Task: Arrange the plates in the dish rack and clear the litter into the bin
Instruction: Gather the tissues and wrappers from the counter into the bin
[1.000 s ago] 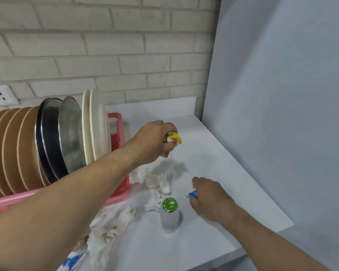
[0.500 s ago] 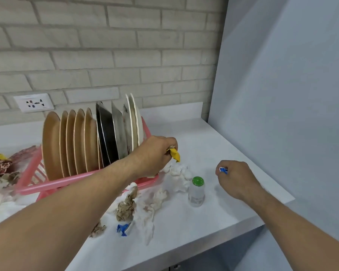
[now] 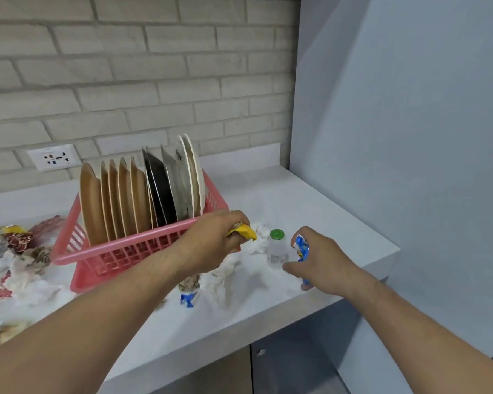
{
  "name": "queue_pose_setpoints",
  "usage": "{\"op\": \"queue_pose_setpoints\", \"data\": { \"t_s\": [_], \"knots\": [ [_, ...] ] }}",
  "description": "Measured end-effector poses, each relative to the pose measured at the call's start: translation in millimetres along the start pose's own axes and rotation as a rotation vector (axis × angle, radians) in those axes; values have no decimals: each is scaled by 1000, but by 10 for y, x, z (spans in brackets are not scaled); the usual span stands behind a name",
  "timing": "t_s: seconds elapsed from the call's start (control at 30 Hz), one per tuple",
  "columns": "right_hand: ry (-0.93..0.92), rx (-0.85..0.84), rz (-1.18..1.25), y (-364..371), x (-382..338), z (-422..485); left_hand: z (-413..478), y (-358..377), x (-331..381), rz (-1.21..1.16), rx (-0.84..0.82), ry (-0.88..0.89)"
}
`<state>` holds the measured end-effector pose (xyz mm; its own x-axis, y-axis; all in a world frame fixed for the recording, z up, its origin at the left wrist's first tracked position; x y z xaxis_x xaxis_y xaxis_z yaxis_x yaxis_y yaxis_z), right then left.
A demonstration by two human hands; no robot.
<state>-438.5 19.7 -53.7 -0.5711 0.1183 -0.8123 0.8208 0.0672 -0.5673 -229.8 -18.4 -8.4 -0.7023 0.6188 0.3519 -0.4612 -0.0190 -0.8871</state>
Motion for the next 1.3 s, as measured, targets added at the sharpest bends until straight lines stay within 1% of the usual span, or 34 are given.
{"op": "queue_pose_setpoints", "data": {
  "t_s": [0.07,0.13,0.3,0.37,0.4,0.47,0.53,0.7,0.8,0.87,0.97,1.1,1.17,1.23,1.3],
  "knots": [
    [27,-74,44,47,96,-130,-136,58,106,-11,33,-18],
    [45,-123,13,105,234,-253,-281,174,203,-27,48,-32],
    [-27,-139,-119,275,654,-482,-751,681,358,-107,33,-139],
    [-25,-190,-146,385,838,-557,-938,945,385,-120,-56,-188],
    [-6,-223,-152,460,983,-616,-1049,1143,414,-114,-138,-215],
    [31,-276,-149,602,1180,-686,-1246,1440,411,-64,-271,-231],
    [76,-321,-143,764,1430,-735,-1439,1768,371,-31,-349,-236],
    [180,-412,-222,1223,2137,-750,-1927,2515,91,-94,-491,-364],
    [235,-464,-244,1556,2560,-708,-2206,2949,-167,-26,-563,-434],
    [277,-494,-206,1818,2840,-657,-2377,3269,-369,-24,-631,-475],
    [315,-481,-168,2263,3296,-553,-2588,3792,-662,-68,-719,-505],
    [360,-420,-149,2822,3936,-405,-2771,4553,-1099,-118,-744,-525],
    [374,-412,-228,3077,4253,-308,-2826,4935,-1293,-150,-760,-531],
    [339,-410,-416,3258,4500,-196,-2847,5238,-1429,-185,-795,-529],
    [304,-417,-546,3447,4716,-93,-2883,5538,-1545,-173,-834,-494]
  ]
}}
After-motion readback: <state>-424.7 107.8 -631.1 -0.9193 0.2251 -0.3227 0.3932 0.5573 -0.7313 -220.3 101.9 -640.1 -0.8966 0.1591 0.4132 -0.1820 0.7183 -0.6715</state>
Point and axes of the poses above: each hand's wrist, its own z-axis towards the middle knuckle, its own y-axis out of the palm, x = y × z, the point moved 3 cm from there along z, towards the middle knuckle, and after that the axes turned 4 degrees about y, right-handed, at the moved point
